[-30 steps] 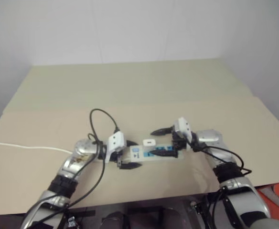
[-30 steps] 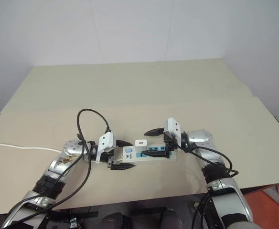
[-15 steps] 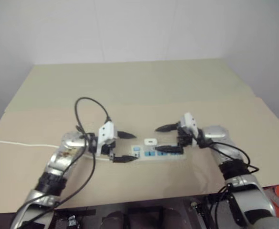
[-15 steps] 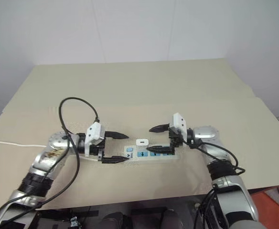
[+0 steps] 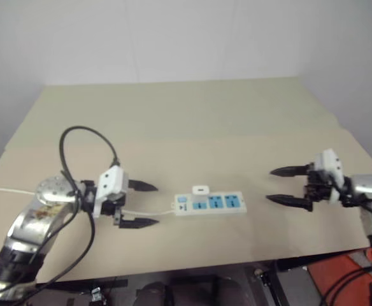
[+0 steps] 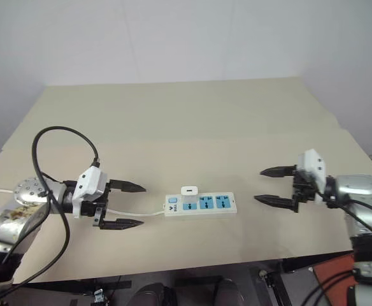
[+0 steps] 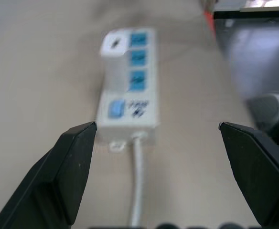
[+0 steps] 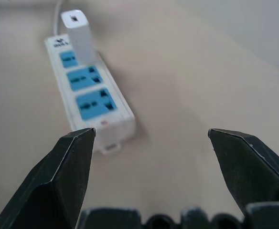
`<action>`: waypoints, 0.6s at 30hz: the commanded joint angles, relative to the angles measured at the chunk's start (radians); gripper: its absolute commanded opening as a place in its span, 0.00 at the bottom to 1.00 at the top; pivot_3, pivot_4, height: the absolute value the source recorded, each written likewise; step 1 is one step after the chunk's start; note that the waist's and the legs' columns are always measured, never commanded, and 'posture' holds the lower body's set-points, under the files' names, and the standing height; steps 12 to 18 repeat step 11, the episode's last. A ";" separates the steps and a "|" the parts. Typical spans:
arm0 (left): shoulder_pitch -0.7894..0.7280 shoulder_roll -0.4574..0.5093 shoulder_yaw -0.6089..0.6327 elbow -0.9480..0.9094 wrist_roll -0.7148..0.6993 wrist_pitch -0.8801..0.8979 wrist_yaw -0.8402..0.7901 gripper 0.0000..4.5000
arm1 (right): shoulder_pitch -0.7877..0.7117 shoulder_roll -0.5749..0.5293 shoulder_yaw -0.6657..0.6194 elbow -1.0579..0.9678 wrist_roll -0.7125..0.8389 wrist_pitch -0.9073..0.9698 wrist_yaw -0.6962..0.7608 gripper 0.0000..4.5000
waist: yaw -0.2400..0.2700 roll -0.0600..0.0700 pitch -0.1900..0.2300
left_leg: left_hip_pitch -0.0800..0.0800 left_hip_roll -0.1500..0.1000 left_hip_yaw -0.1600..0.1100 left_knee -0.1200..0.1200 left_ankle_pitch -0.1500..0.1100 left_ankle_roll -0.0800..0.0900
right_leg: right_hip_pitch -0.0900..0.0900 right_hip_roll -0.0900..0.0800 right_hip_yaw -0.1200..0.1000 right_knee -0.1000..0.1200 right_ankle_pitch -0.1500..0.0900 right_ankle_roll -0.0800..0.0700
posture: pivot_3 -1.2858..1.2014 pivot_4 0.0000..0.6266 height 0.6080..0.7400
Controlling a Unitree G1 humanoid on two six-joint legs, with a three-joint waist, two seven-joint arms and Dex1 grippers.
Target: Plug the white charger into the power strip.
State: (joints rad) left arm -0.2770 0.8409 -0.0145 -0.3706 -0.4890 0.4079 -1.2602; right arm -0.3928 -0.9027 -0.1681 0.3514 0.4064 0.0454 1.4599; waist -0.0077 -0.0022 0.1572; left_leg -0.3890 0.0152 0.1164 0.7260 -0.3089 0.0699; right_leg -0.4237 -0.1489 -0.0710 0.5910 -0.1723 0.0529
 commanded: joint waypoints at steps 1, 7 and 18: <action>-0.020 0.034 0.039 -0.033 -0.034 0.055 0.025 0.99 | 0.037 -0.055 -0.064 0.053 -0.009 -0.048 0.002 1.00 | 0.003 0.000 0.000 | 0.001 0.000 0.000 0.000 0.000 0.000 | 0.001 0.000 0.000 -0.001 0.000 0.000 | 0.52 0.24 1.00; -0.031 0.048 0.030 0.056 -0.026 0.017 -0.025 0.99 | 0.074 -0.062 -0.089 0.071 -0.017 -0.087 -0.042 1.00 | -0.008 0.000 0.000 | 0.002 0.000 0.002 0.000 0.000 0.000 | -0.001 0.000 0.002 0.001 -0.001 -0.001 | 0.52 0.24 1.00; -0.053 0.047 0.032 0.095 -0.024 0.000 -0.047 0.99 | 0.125 -0.064 -0.107 -0.016 0.010 -0.052 -0.053 1.00 | -0.007 0.000 0.000 | 0.001 0.000 0.002 -0.001 0.000 -0.001 | -0.001 0.000 0.002 0.002 -0.002 -0.001 | 0.52 0.24 1.00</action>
